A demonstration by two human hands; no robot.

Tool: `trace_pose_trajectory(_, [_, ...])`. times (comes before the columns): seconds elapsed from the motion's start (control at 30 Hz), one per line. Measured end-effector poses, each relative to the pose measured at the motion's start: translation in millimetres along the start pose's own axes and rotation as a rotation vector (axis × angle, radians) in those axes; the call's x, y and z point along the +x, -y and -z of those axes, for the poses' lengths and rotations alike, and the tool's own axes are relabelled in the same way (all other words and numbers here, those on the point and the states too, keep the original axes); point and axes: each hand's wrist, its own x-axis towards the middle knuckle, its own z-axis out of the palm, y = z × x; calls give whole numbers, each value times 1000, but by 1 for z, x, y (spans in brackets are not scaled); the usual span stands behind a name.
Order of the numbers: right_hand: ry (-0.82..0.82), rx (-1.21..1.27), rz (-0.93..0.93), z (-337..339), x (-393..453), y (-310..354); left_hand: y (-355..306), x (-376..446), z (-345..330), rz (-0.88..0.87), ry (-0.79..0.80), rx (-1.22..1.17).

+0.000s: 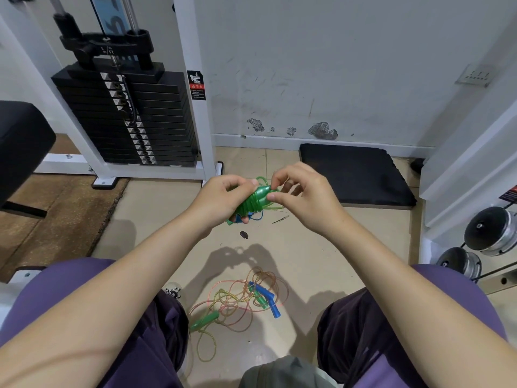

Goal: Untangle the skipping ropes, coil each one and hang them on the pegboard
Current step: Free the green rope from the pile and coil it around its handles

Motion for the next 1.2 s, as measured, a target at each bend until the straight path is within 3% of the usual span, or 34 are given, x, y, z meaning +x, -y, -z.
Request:
trace_pose_trajectory(0.1, [-66, 29, 5, 5, 2, 0, 1, 1, 3, 52, -1, 36])
trace_pose_trajectory(0.23, [-216, 244, -143, 21, 8, -1, -2, 4, 9, 87, 67, -19])
trace_pose_trajectory(0.43, [-99, 536, -275, 15, 5, 2, -2, 0, 7, 84, 233, -27])
trace_pose_trajectory(0.73, [-34, 513, -321, 6, 4, 5, -4, -6, 9, 134, 505, -115])
trace_pose_trajectory(0.87, [-65, 500, -320, 1, 3, 5, -1, -3, 10, 129, 486, -68])
trace_pose_trajectory(1.03, [-252, 444, -242, 4, 6, -2, 4, 2, 13, 136, 420, -70])
trace_pose_trajectory(1.2, [-313, 431, -307, 5, 10, -14, 1, 2, 17, 113, 418, -59])
